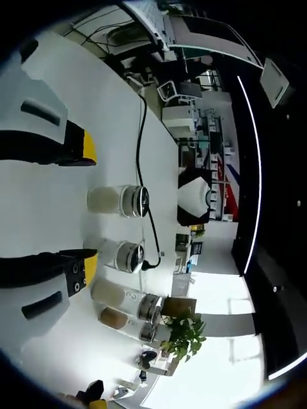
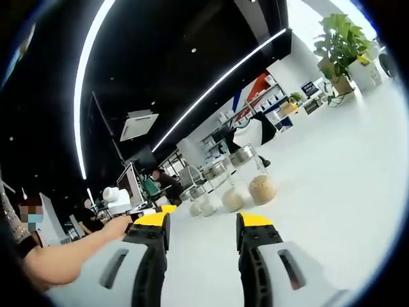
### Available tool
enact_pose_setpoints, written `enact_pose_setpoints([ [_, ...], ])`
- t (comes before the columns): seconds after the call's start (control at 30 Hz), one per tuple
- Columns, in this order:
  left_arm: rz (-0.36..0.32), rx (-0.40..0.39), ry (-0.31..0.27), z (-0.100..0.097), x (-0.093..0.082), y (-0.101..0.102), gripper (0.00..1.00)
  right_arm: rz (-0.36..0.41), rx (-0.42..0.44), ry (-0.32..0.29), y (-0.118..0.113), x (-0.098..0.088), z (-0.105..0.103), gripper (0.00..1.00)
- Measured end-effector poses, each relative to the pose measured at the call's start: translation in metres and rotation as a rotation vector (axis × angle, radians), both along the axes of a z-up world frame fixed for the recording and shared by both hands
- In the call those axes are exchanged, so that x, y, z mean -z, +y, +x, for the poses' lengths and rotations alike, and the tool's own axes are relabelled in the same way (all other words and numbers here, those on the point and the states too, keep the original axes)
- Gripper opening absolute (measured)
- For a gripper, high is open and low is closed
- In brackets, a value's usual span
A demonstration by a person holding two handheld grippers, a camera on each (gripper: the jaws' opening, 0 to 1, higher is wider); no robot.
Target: Rotate the seasoning bottle until the label or dispensing opening points toward the visible target arrow and the bottle remains upright within the marked orientation range
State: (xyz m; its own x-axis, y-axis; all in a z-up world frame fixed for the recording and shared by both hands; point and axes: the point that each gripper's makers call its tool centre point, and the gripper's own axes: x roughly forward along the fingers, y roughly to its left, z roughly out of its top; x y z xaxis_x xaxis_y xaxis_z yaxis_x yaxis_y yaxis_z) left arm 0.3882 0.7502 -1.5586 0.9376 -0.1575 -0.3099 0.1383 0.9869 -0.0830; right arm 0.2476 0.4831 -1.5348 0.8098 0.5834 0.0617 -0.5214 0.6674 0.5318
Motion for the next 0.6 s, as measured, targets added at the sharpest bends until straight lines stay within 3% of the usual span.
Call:
enact_pose_setpoints([
  [0.6, 0.017, -0.035, 0.008, 0.059, -0.002, 0.012, 0.53, 0.012, 0.016, 0.008, -0.006, 0.002, 0.006, 0.39],
])
